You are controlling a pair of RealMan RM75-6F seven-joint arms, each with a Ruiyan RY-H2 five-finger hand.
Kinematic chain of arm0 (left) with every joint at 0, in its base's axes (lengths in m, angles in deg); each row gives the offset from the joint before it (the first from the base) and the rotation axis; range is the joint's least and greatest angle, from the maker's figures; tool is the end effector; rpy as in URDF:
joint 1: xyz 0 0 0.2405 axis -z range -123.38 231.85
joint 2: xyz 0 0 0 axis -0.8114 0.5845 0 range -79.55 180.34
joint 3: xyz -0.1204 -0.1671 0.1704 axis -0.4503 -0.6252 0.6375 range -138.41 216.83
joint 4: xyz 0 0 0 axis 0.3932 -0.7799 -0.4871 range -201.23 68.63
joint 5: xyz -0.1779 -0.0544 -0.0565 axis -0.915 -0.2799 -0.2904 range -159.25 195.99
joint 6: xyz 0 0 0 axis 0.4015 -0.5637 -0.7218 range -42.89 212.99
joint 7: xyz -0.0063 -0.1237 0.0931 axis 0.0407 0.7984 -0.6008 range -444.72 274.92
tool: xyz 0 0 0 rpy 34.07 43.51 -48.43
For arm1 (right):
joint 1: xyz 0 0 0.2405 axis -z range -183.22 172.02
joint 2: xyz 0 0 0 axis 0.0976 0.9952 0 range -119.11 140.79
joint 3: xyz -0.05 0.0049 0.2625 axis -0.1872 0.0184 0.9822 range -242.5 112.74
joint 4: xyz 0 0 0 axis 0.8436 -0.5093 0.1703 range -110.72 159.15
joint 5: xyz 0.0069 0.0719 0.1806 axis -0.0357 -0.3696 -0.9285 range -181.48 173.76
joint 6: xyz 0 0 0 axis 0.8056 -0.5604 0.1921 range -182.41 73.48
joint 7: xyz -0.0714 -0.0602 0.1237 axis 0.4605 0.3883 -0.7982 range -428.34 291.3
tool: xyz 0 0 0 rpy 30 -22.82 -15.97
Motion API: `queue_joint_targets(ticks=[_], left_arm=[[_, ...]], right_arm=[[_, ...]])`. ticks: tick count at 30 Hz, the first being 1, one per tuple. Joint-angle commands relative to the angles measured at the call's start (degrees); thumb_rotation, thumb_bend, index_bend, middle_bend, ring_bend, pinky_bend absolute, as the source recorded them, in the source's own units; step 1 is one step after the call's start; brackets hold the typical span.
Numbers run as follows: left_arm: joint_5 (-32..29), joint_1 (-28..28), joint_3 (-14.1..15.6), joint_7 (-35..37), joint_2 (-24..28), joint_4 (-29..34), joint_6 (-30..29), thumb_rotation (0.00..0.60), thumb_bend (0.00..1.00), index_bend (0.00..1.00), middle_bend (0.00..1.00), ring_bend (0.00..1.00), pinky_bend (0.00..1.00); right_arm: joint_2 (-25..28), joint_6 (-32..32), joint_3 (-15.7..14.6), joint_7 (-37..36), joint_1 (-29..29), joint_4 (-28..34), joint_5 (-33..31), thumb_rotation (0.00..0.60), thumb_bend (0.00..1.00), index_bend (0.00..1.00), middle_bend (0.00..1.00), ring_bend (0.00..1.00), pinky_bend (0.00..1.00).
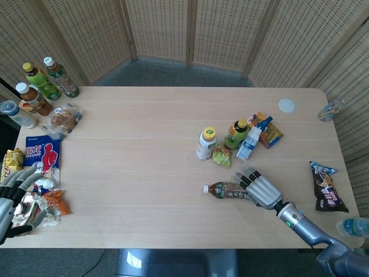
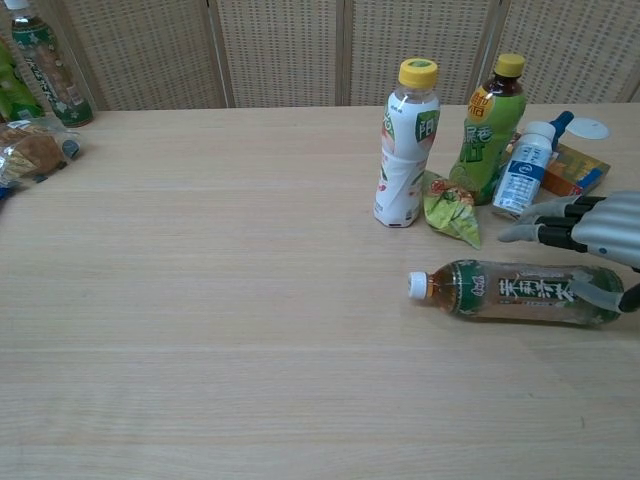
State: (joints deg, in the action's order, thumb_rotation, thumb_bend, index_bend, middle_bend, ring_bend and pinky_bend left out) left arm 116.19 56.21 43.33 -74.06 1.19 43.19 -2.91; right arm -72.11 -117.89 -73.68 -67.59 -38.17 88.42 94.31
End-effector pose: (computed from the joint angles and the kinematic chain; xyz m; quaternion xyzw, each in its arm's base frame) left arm -0.2572 0.1490 0.2132 -0.6016 -0.4541 -0.4474 0.4813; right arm -0.2794 -0.2946 0.0230 0.8595 -0.2195 0.2727 0.3725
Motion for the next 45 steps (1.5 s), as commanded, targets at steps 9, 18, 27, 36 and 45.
queue_joint_targets(ticks=[9, 18, 27, 36, 45], left_arm=[[-0.3, 0.1, -0.2, 0.8, -0.5, -0.9, -0.1, 0.600, 0.35, 0.12, 0.06, 0.00, 0.00], [-0.2, 0.9, -0.5, 1.6, -0.9, -1.5, 0.4, 0.600, 0.35, 0.12, 0.06, 0.00, 0.00], [-0.5, 0.1, -0.1, 2.6, -0.7, -2.4, -0.5, 0.600, 0.35, 0.12, 0.06, 0.00, 0.00], [-0.8, -0.3, 0.1, 3.5, -0.8, -3.3, -0.9, 0.600, 0.35, 0.12, 0.06, 0.00, 0.00], [-1.0, -0.3, 0.0, 3.7, -0.9, -3.4, -0.9, 0.600, 0.34, 0.12, 0.06, 0.00, 0.00]], right_arm=[[6.5, 2.5, 1.5, 5.4, 0.0, 9.3, -2.9, 0.600, 0.01, 0.00, 0.00, 0.00, 0.10], [8.4, 7.8, 4.4, 17.4, 1.3, 21.0, -13.0, 0.600, 0.00, 0.00, 0.00, 0.00, 0.02], [2.0, 11.7, 6.6, 17.6, -0.2, 16.8, -16.2, 0.600, 0.01, 0.00, 0.00, 0.00, 0.06], [-1.5, 12.9, 8.2, 13.1, -1.3, 13.0, -16.7, 0.600, 0.07, 0.22, 0.36, 0.29, 0.56], [-2.8, 10.4, 8.7, 9.2, -0.5, 9.7, -15.7, 0.600, 0.21, 0.64, 0.82, 0.74, 0.99]])
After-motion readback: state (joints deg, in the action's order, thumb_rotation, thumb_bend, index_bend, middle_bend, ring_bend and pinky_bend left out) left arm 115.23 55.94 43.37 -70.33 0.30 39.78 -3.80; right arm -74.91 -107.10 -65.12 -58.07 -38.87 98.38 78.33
